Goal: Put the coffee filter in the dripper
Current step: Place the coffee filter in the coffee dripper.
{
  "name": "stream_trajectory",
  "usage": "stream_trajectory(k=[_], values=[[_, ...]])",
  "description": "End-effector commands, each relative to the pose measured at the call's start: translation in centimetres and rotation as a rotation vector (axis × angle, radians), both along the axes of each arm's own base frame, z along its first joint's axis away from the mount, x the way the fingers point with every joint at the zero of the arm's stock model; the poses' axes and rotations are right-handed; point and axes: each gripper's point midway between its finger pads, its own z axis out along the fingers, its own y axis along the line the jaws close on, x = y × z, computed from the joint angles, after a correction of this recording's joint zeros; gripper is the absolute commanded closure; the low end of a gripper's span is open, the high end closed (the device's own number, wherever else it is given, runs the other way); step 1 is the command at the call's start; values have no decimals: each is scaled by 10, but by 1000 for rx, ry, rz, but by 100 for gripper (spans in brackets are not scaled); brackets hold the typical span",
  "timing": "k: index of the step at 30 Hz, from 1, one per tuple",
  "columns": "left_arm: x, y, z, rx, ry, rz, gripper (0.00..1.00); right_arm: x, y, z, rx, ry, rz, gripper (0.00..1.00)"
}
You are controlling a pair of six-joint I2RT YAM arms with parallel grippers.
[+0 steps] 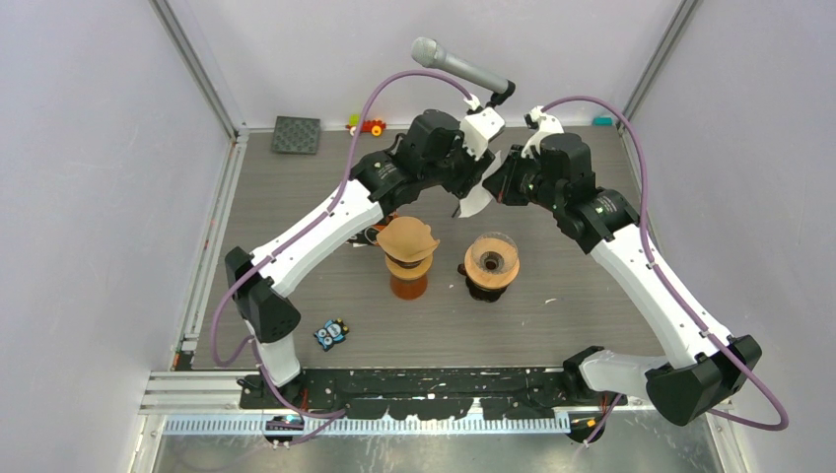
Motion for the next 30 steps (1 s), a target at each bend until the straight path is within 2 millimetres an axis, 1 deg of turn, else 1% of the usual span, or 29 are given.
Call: stream_trajectory(k=[1, 5, 6, 9, 10, 15, 20, 24, 30], values=[[-3, -6, 26, -62, -30, -17, 54, 2, -4, 12, -7, -57, -5, 100], [-10, -11, 26, -80, -9, -58, 66, 5, -10, 9, -35, -63, -29, 99], [-12, -12, 26, -82, -3, -65, 70, 5, -11, 9, -40, -64, -32, 99], [-14, -15, 27, -93, 10, -80, 88, 6, -12, 8, -45, -62, -34, 98], [-15, -16, 27, -97, 13, -85, 91, 6, -12, 7, -46, -59, -35, 97], [-16, -18, 26, -107, 33, -82, 95, 9, -13, 3, -64, -55, -44, 93], [-16, -16, 27, -108, 36, -72, 99, 11, -15, -1, -86, -52, -44, 86], [-16, -13, 26, -104, 32, -64, 100, 14, -23, 0, -112, -65, -82, 82], [-14, -8, 28, -93, 8, -46, 100, 14, -28, 1, -131, -80, -94, 82]])
